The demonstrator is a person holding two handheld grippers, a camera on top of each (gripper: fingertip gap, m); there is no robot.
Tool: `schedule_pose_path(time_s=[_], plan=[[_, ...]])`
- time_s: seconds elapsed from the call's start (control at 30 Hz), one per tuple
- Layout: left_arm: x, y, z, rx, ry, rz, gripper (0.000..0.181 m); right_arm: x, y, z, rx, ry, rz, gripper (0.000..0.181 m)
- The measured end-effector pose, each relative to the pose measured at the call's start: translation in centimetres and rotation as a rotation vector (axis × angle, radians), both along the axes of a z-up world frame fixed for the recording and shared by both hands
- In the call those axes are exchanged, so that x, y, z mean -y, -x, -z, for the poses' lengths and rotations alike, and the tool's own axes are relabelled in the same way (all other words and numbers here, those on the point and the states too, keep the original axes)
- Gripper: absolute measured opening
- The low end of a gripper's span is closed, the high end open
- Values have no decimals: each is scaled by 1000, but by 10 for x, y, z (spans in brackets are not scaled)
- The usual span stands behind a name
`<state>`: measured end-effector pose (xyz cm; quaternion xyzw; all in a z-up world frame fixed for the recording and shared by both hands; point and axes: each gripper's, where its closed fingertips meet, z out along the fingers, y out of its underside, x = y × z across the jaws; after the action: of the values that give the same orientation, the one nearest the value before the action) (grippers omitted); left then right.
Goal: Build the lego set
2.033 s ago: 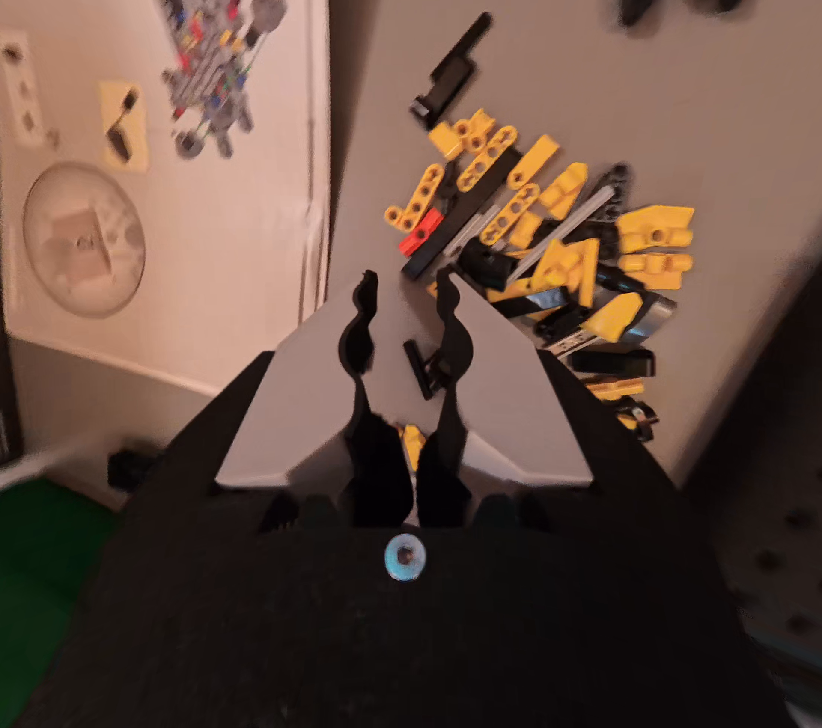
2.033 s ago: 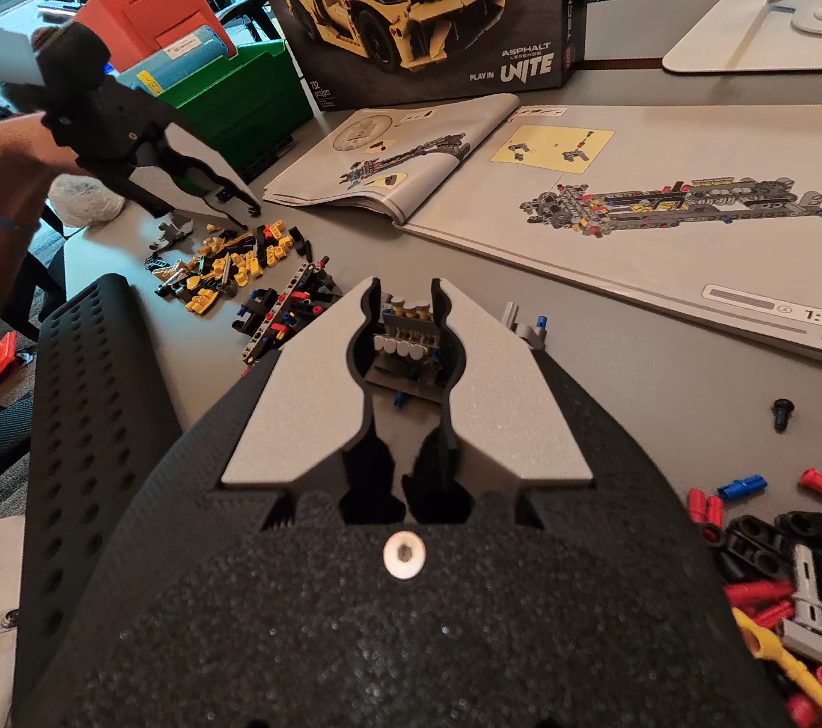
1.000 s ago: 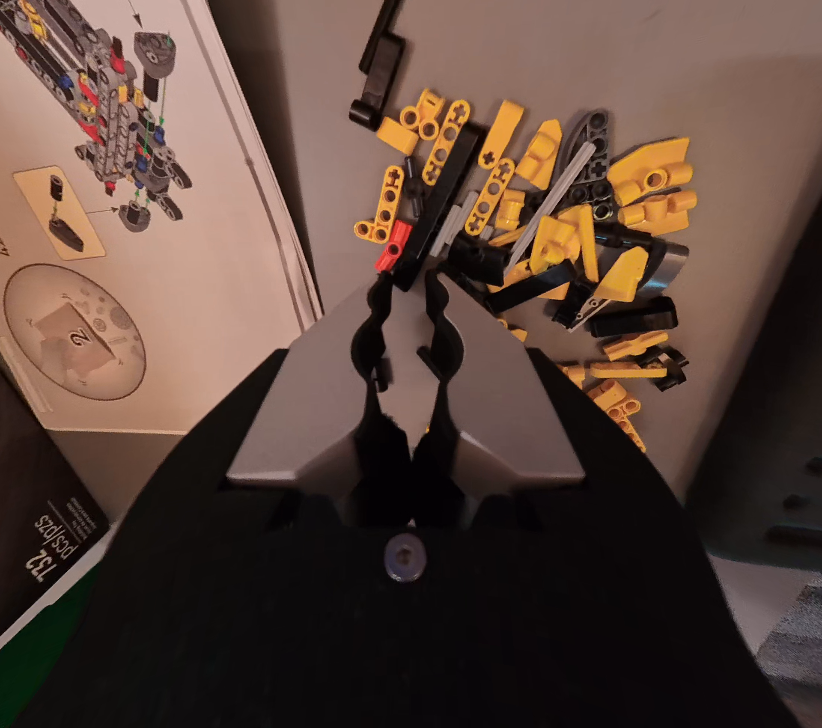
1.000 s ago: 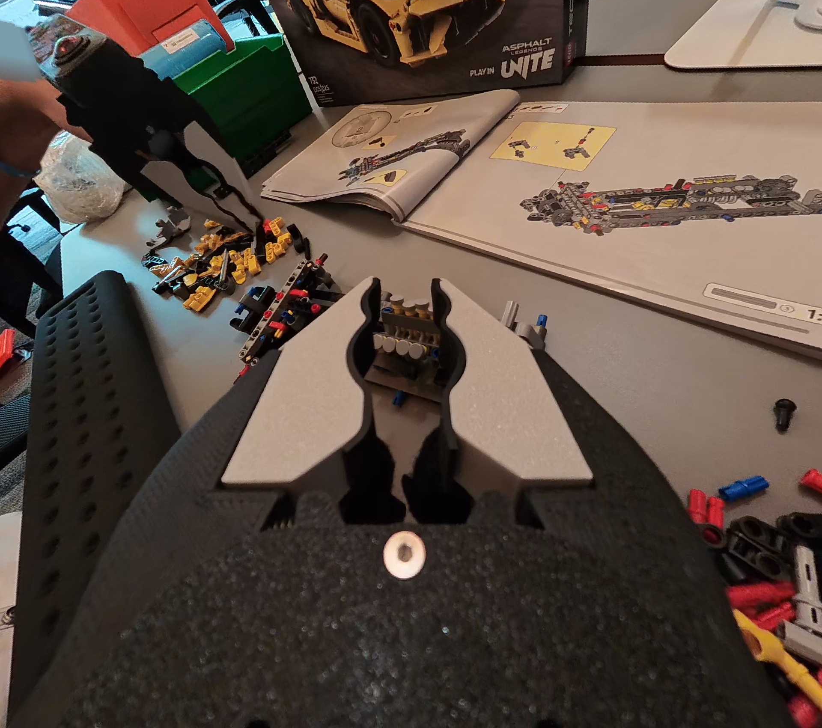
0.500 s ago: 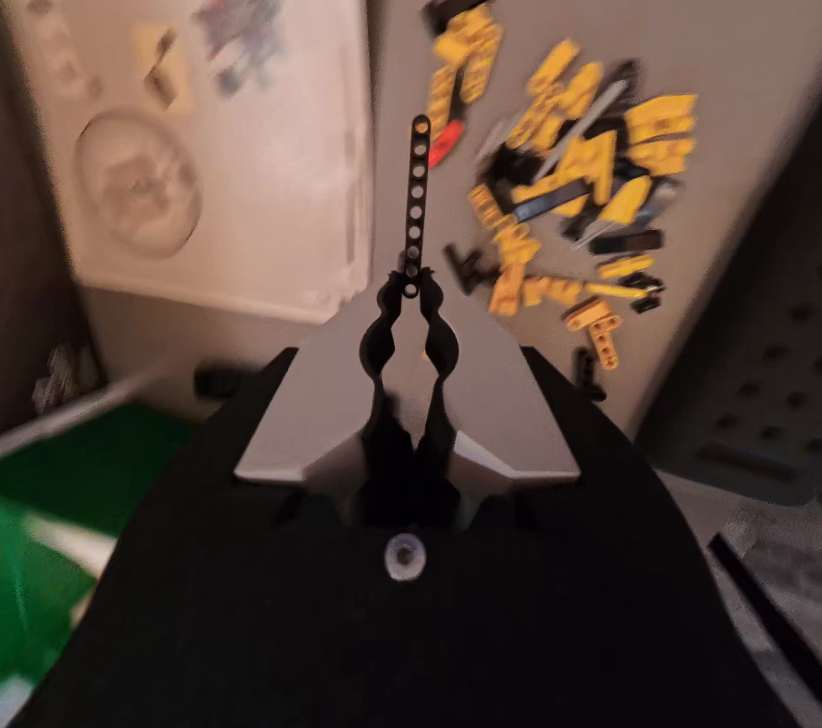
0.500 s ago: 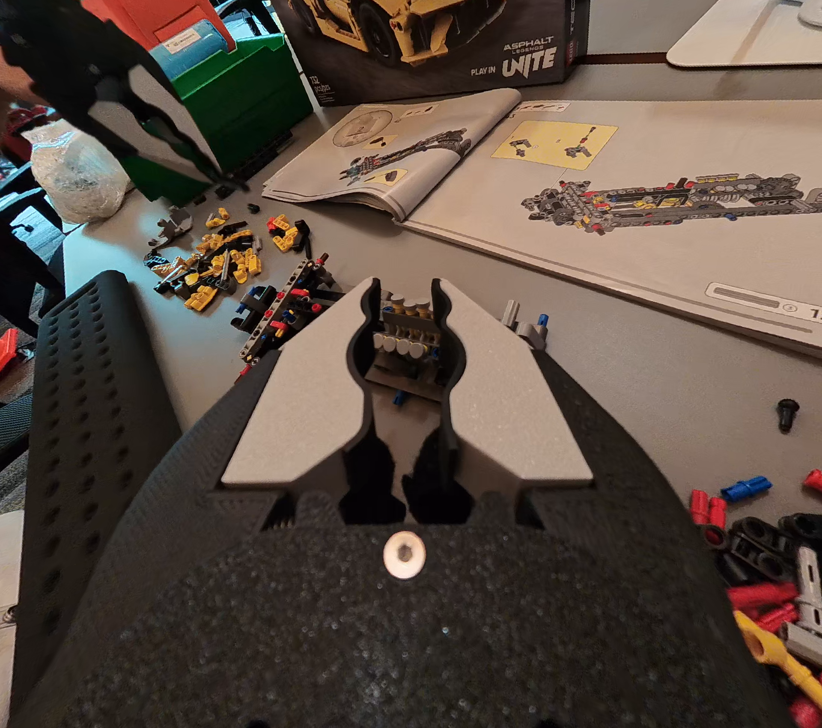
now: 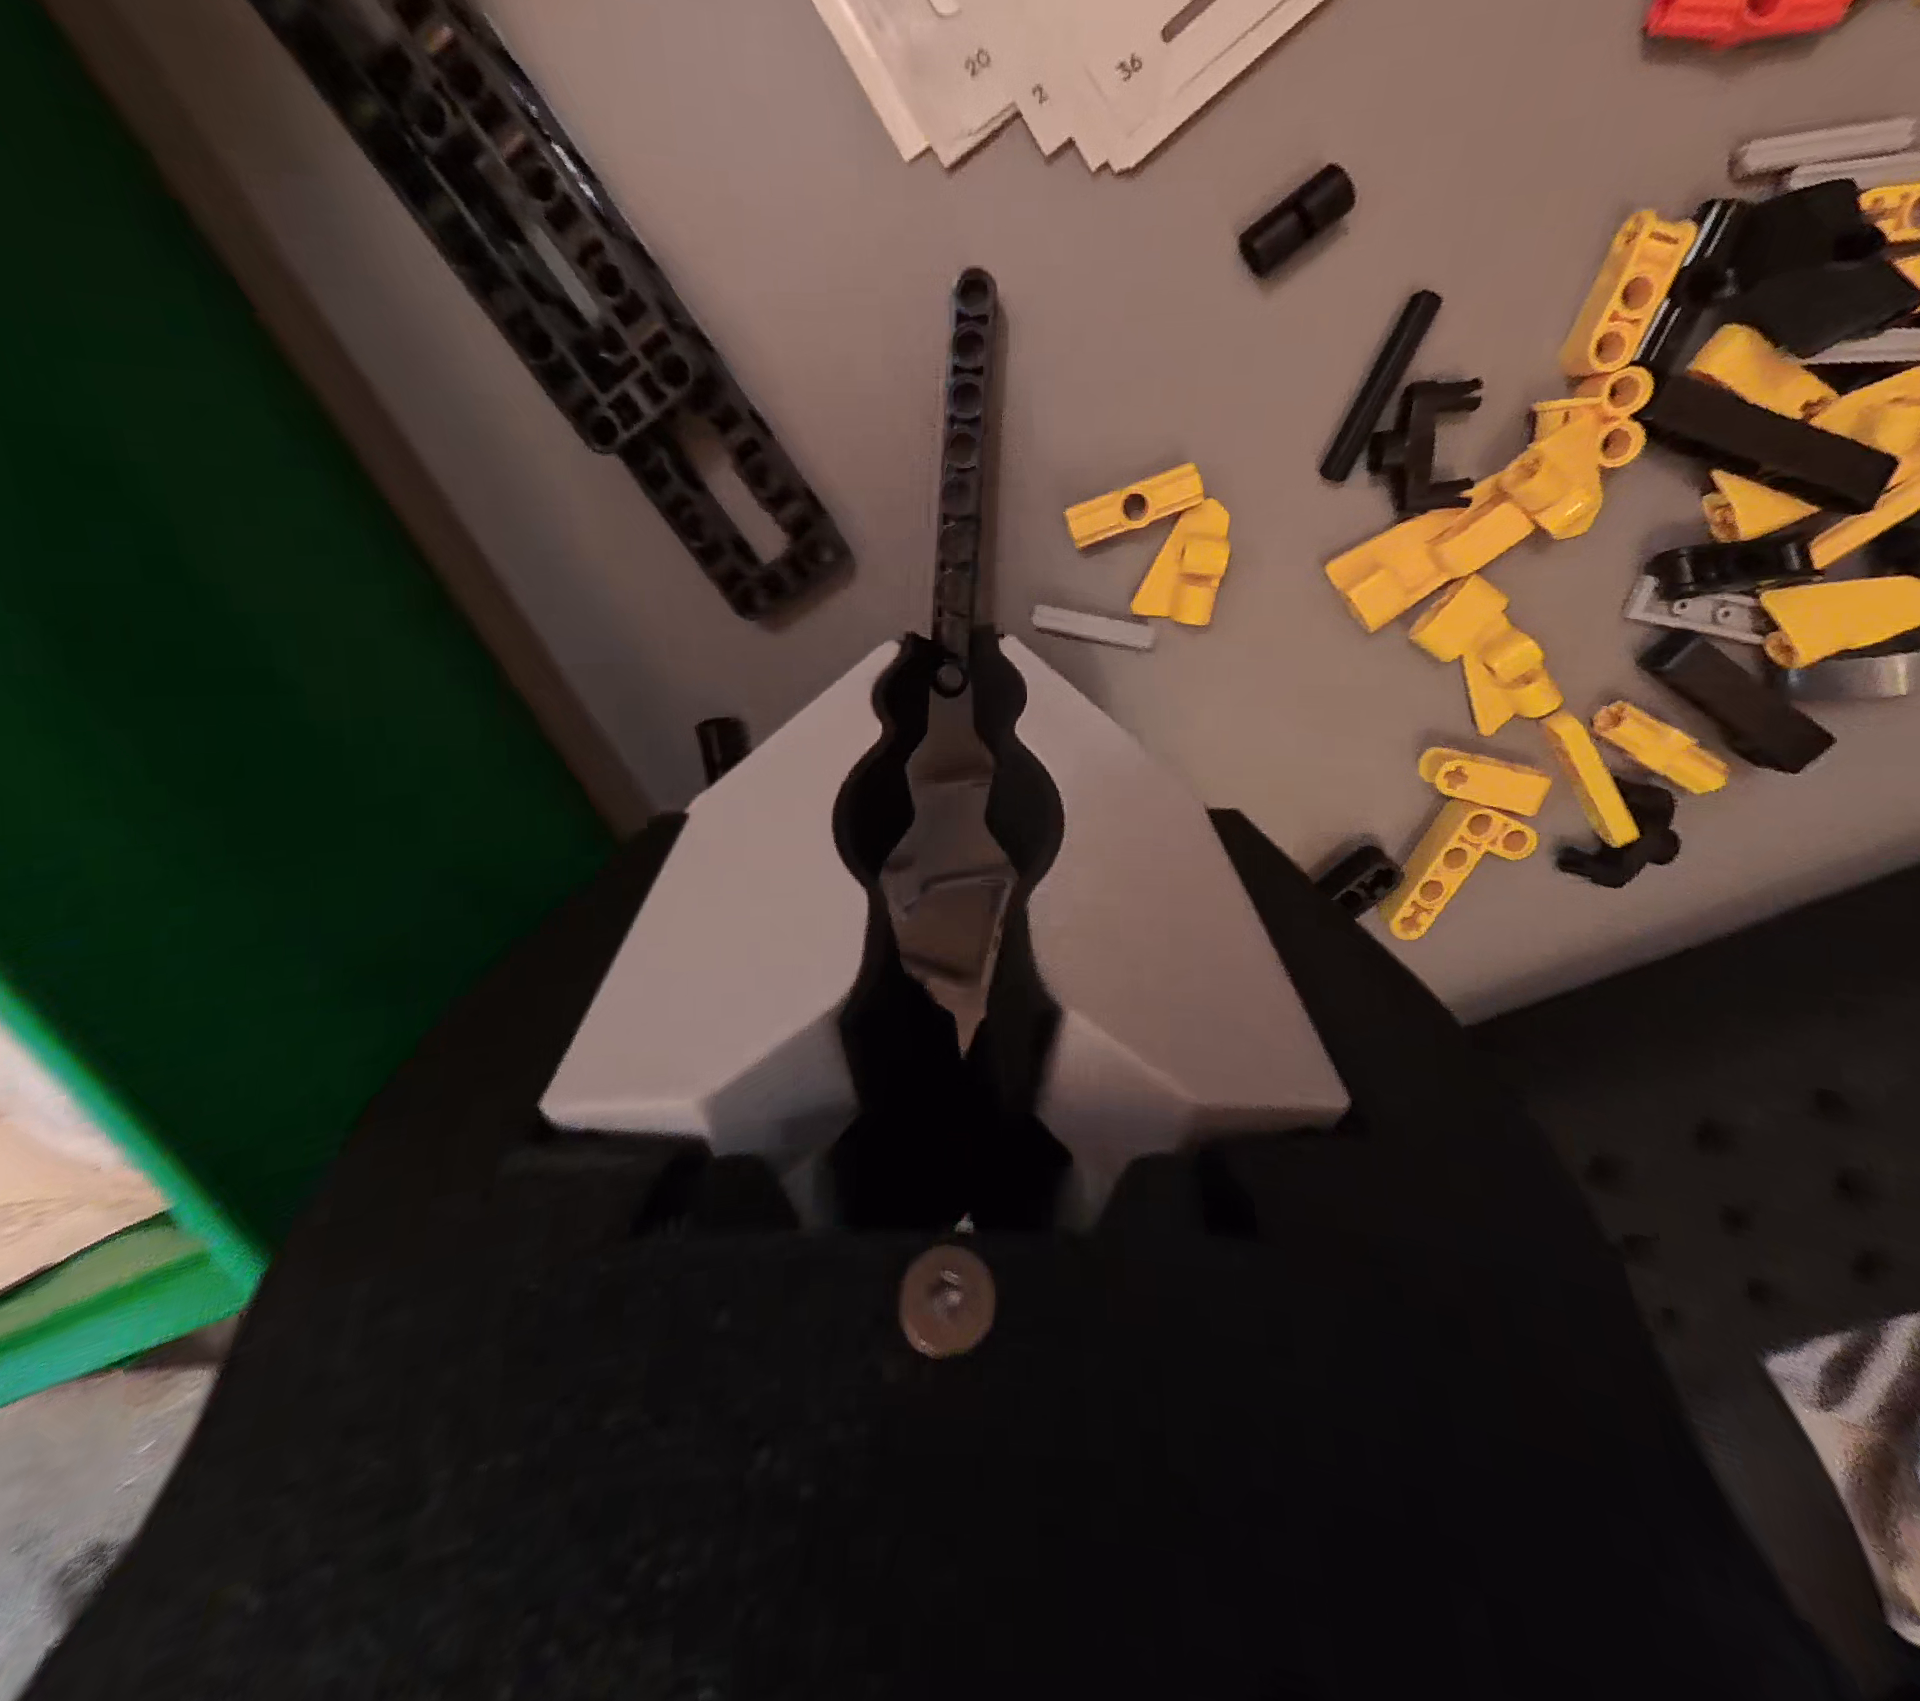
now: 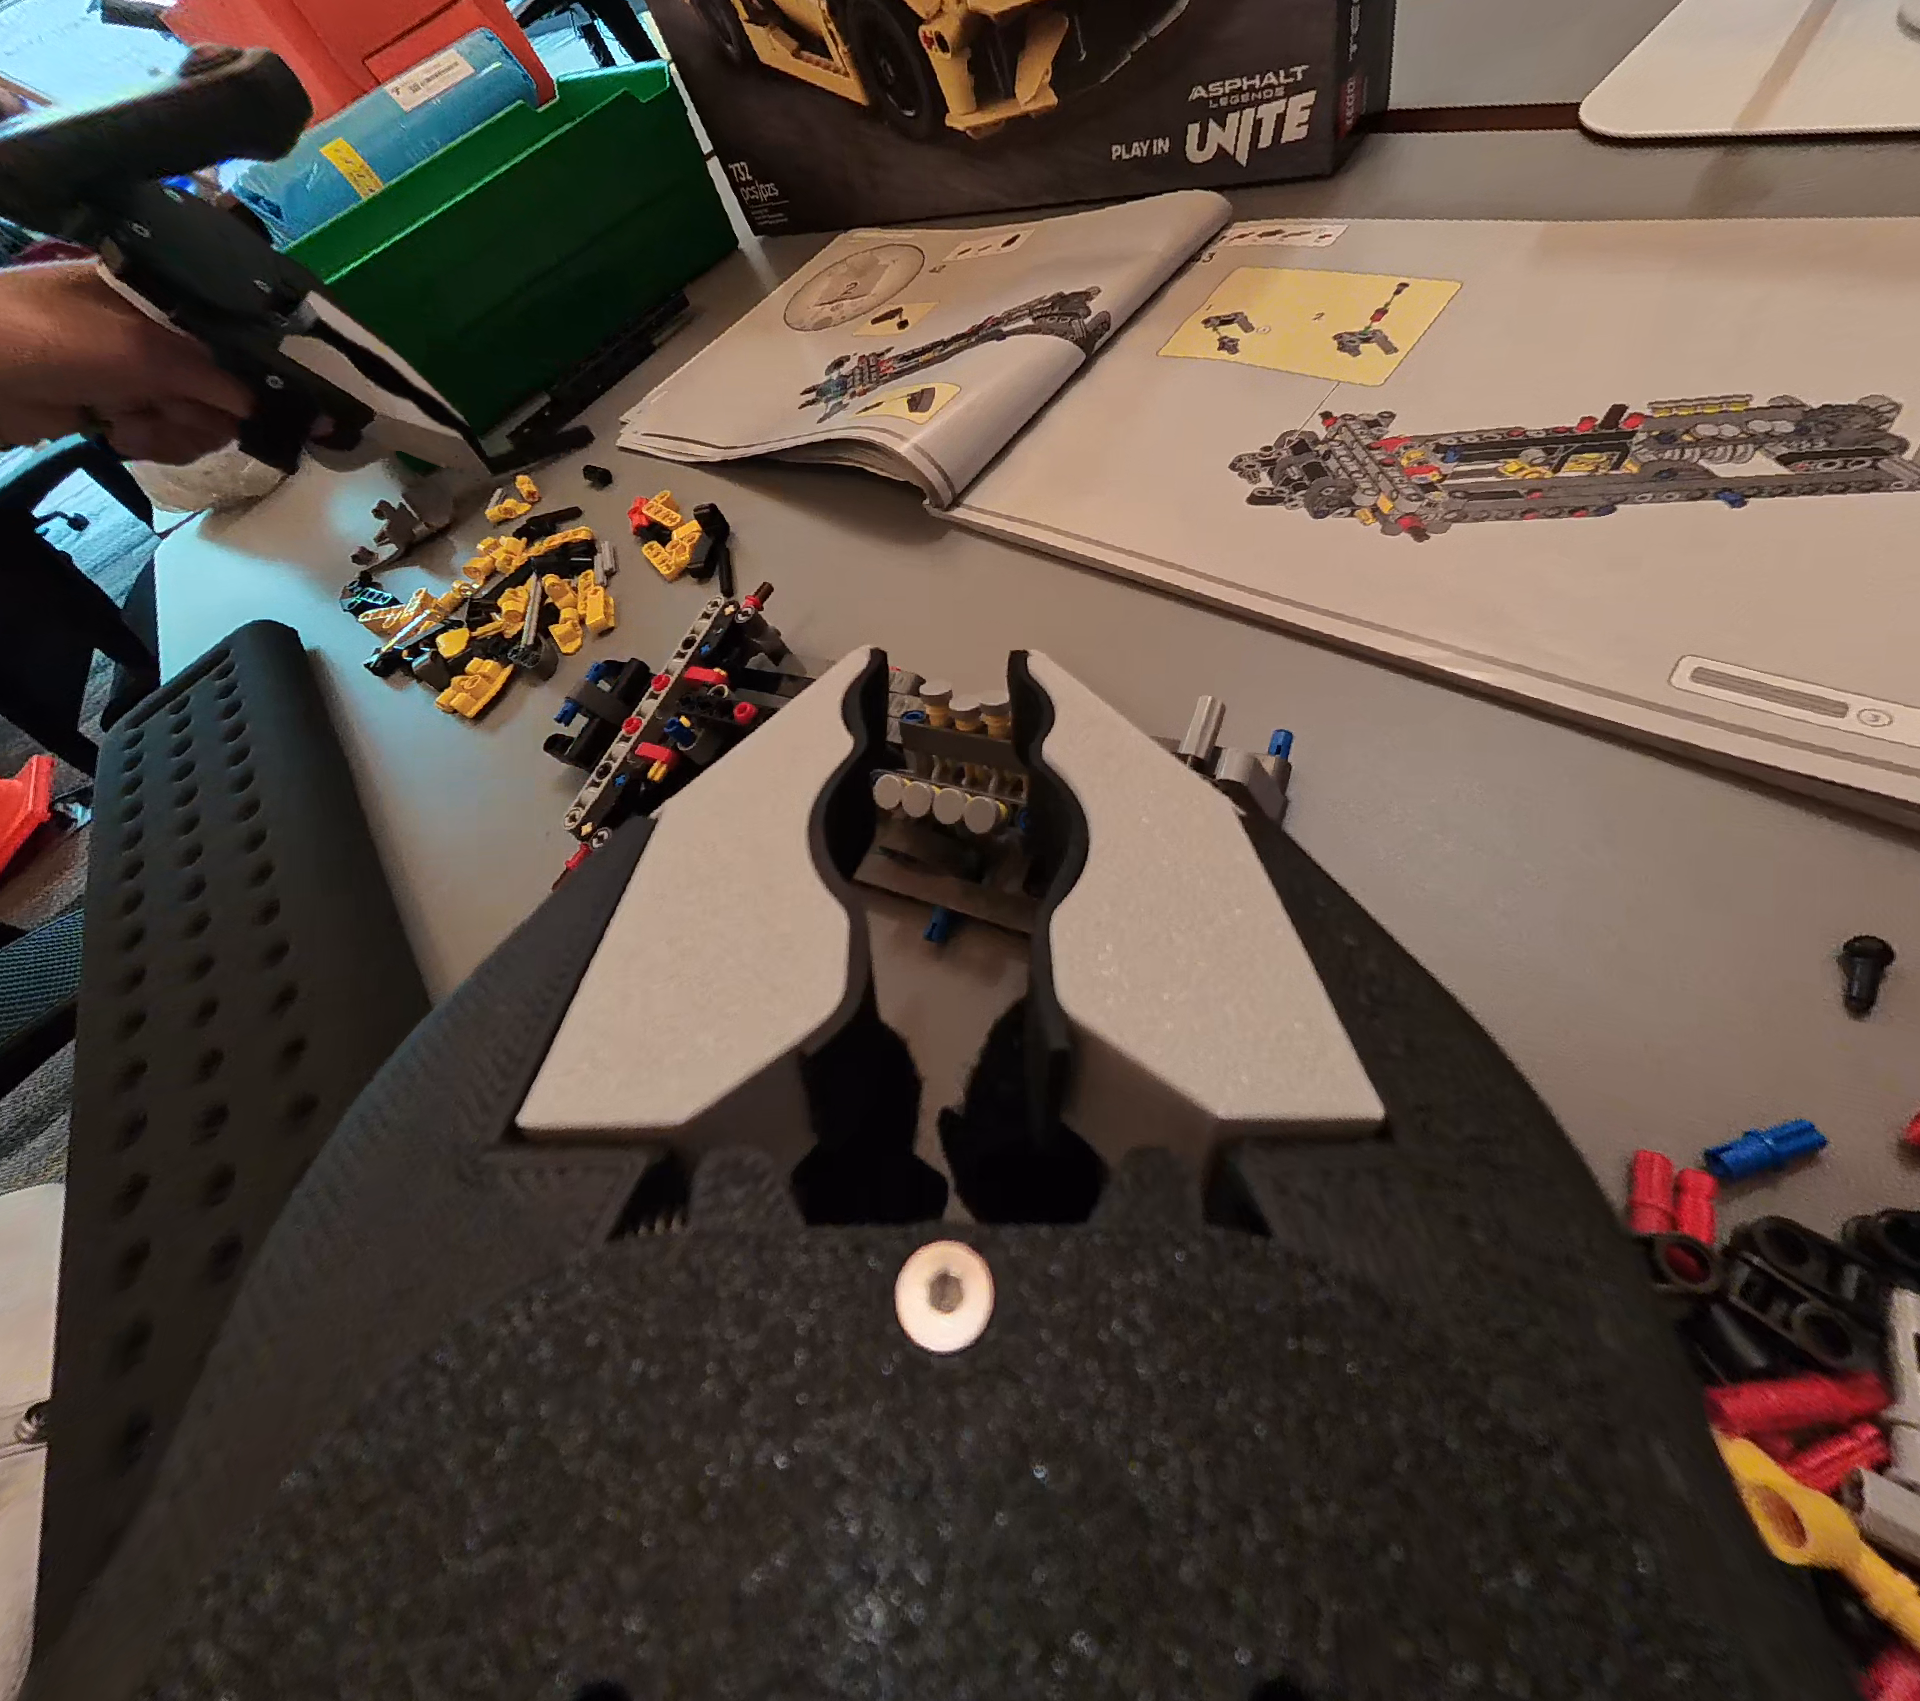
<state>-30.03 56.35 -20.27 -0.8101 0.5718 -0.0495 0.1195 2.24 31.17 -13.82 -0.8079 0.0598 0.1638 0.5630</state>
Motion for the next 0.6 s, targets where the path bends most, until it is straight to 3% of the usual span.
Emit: schedule_pose_path(time_s=[0.17,0.27,0.33,0.47,0.6], plan=[[0,2,7,2,33,-12,7,0,0,0,-2,0,2,22],[-6,7,2,-41,-48,-5,26,0,0,0,2,1,3,22],[-7,5,-9,-42,-130,30,26,0,0,1,1,2,2,22],[41,-20,-33,111,-113,230,26,0,0,1,-1,4,1,22],[105,-22,-34,165,-98,536,27,0,1,1,-4,5,-4,22]])
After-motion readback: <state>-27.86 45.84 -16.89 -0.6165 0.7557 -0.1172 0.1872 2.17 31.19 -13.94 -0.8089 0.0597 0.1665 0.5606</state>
